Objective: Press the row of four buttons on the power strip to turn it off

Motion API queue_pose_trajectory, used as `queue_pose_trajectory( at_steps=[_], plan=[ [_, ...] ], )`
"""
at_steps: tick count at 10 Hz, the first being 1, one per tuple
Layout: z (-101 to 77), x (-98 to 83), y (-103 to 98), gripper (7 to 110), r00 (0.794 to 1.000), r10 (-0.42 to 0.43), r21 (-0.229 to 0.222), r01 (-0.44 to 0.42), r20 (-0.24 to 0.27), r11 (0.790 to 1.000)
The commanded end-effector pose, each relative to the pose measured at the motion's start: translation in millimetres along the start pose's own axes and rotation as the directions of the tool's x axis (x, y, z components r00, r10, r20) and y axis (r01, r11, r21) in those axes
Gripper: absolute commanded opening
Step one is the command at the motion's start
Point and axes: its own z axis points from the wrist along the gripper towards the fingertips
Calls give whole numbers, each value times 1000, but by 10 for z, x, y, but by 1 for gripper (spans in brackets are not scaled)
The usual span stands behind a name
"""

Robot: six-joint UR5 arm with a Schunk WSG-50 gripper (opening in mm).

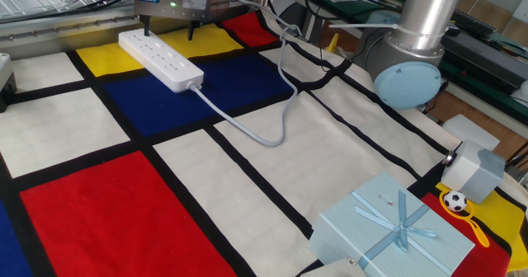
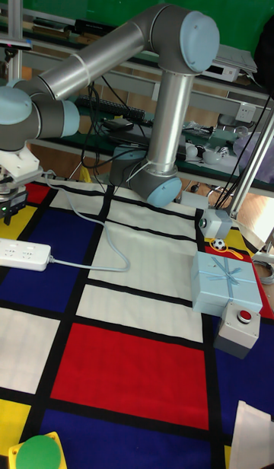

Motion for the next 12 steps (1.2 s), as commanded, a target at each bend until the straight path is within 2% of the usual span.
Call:
queue_pose_trajectory(
  at_steps=[1, 4, 6, 7, 8, 9, 10, 11, 12],
  plan=[
    [-4, -22, 7, 22, 1000, 8, 0, -8, 8, 1000],
    [-67, -9, 1, 22, 1000, 20, 8, -20, -14, 1000],
    [-238, 19, -10, 22, 998, 31, 19, -30, -49, 999],
    [-302, -43, 21, 22, 998, 50, 15, -49, -44, 999],
    [-364, -188, 90, 22, 995, 100, 1, -100, -6, 995],
    [-444, -428, 139, 22, 979, 192, -7, -192, 69, 981],
    [-571, -811, 253, 22, 927, 328, -63, -322, 180, 945],
    [-714, -1223, 360, 22, 843, 459, -157, -432, 281, 888],
    [-824, -1498, 265, 22, 772, 519, -205, -478, 367, 854]
  ],
)
